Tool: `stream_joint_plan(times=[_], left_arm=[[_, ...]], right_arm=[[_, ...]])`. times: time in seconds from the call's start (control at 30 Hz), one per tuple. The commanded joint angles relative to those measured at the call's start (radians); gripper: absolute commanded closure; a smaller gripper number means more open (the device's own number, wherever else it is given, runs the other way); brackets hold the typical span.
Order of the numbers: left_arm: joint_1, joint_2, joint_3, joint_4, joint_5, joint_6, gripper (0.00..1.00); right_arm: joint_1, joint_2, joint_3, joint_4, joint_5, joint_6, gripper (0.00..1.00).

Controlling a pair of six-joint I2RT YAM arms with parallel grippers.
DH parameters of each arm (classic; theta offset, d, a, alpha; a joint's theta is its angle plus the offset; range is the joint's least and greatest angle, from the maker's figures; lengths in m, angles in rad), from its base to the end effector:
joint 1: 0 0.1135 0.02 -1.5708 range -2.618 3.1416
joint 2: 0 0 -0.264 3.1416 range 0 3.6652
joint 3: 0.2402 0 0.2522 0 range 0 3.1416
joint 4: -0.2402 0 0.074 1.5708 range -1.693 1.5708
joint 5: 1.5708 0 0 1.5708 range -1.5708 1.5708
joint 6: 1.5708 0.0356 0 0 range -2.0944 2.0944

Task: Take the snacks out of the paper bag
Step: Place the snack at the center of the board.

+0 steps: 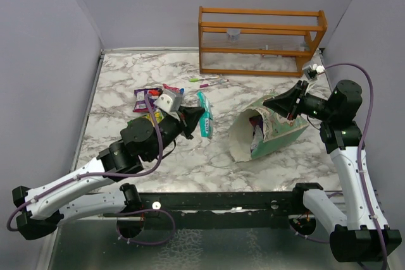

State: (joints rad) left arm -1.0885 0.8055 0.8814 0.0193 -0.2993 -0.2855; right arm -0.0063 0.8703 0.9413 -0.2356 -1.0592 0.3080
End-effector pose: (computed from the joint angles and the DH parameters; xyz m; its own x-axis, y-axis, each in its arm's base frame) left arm 0.0948 -0.1585 0.3926 -0.1578 -0.2789 -0.9473 0.6941 0.6510 -0.3072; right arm 0.1803 0.0299 0.3776 -0.4160 0.1511 -0.8967 -0.7671 0.4714 0.4352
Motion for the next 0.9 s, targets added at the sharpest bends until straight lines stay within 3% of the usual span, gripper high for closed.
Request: stream_joint_plan(times=[0.0,0.1,0.2,0.73,0.87], left_arm=[[-0.002,-0.001,0.108,-0.141,-0.278,0.047,1.00],[0.010,0.045,0.143,-0.218,-0.384,0.057,1.00],[0.070,0.093,0.166,-0.274,-0.387,0.052,1.00],[0.666,0.404,0.296,-0.434,0.223,0.007,1.00],[0.714,0.475,0.264,-0.437,0.209,0.018,1.00]], right_arm=[[0.005,-0.011,0.011,0.004,0.020,-0.006,0.99],[0.005,-0.009,0.013,0.005,0.019,-0.005,0.99],[0.005,-0.008,0.016,0.002,0.019,-0.004,0.99],[0.004,-0.012,0.021,-0.016,0.033,-0.020,0.99],[0.005,0.000,0.025,-0.010,0.027,-0.017,0.99]])
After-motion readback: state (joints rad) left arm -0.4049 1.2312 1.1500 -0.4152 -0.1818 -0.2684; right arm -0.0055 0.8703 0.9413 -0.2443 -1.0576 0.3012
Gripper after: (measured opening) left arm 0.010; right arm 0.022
